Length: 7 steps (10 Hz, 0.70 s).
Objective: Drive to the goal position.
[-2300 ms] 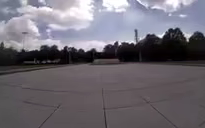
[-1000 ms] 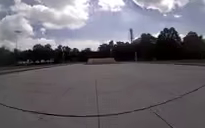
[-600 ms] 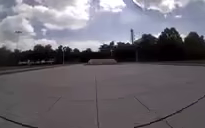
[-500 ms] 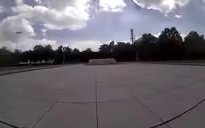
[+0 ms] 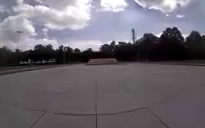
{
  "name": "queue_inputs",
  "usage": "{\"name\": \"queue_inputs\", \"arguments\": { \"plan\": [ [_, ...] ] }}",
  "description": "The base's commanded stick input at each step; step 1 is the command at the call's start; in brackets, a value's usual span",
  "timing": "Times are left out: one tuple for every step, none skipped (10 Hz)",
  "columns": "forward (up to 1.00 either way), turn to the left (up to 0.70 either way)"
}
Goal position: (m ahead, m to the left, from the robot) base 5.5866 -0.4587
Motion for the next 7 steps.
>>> {"name": "queue_inputs", "arguments": {
  "plan": [
    [0.70,0.00],
    [0.70,0.00],
    [0.70,0.00],
    [0.70,-0.13],
    [0.70,-0.35],
    [0.70,-0.30],
    [0.70,-0.16]
  ]
}}
